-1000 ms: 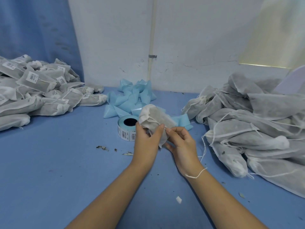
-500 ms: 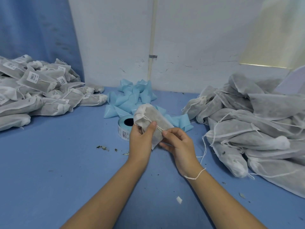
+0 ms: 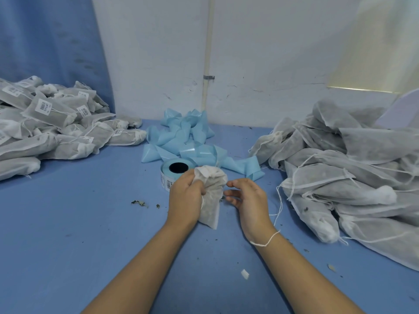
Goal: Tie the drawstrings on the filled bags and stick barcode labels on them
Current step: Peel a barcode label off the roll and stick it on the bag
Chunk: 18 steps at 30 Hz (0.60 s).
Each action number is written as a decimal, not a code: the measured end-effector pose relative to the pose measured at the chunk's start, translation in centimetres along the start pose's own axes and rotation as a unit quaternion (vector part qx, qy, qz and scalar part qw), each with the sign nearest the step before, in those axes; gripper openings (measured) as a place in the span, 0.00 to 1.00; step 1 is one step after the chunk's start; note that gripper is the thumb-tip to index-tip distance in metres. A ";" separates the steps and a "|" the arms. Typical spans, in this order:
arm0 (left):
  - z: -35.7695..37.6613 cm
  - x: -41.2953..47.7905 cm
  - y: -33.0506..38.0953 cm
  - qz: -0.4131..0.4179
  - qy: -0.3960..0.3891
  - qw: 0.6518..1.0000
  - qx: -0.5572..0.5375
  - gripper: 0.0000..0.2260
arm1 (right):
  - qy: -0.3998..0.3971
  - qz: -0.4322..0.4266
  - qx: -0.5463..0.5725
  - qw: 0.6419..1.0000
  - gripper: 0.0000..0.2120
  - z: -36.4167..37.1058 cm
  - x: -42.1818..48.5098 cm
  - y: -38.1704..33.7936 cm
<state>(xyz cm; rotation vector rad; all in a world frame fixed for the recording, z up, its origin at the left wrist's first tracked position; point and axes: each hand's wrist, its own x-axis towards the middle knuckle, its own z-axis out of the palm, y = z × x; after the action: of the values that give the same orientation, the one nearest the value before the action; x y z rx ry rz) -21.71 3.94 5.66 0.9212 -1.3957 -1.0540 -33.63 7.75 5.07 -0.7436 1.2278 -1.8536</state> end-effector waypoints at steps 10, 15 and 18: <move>-0.2 0.0 -0.4 -0.001 -0.052 0.998 0.035 0.13 | 0.016 -0.062 -0.130 0.989 0.10 -0.1 0.0 0.6; -0.4 -0.2 -0.1 -0.005 -0.087 0.996 -0.007 0.06 | -0.025 -0.078 -0.192 0.978 0.17 0.0 -0.3 0.5; -0.5 -0.1 -0.2 -0.017 -0.088 0.996 -0.031 0.07 | -0.044 -0.077 -0.202 0.975 0.17 0.1 -0.4 0.5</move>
<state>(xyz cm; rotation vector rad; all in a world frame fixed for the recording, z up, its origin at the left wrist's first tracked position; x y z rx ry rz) -21.21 3.89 5.49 0.8256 -1.4873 -1.2211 -33.18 7.93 4.66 -1.1569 1.5468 -1.6866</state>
